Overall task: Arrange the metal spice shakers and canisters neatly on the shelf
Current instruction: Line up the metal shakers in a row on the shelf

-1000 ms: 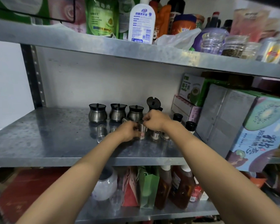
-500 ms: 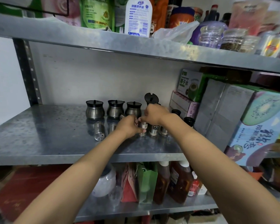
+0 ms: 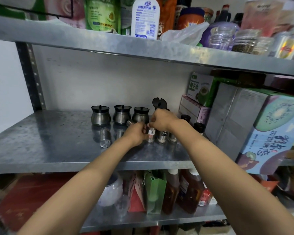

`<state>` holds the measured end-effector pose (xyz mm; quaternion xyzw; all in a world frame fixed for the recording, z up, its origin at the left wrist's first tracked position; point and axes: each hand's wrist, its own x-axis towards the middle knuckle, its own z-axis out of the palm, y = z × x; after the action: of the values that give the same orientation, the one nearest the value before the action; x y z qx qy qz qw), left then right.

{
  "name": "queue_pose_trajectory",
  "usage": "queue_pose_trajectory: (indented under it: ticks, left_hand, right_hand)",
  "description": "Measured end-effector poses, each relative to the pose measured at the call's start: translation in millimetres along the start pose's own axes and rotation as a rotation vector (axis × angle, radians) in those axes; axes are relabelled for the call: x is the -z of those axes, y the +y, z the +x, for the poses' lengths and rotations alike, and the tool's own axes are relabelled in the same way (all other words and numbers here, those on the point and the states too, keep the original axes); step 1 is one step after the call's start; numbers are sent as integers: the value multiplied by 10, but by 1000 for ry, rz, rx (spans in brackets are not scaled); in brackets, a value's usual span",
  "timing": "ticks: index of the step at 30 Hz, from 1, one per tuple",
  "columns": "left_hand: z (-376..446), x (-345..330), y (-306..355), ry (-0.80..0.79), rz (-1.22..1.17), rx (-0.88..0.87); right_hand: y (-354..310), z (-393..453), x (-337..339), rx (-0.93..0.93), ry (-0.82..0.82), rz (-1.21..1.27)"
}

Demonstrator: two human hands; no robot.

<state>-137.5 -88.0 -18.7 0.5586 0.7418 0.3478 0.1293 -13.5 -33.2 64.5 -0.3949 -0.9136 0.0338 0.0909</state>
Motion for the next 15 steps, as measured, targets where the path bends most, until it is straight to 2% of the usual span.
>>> queue_pose_trajectory:
  ticks: [8, 15]
  left_hand:
    - [-76, 90, 21, 37, 140, -51]
    - [-210, 537, -44, 136, 215, -92]
  right_hand:
    - [-37, -57, 22, -49, -9, 84]
    - [-135, -208, 53, -35, 70, 97]
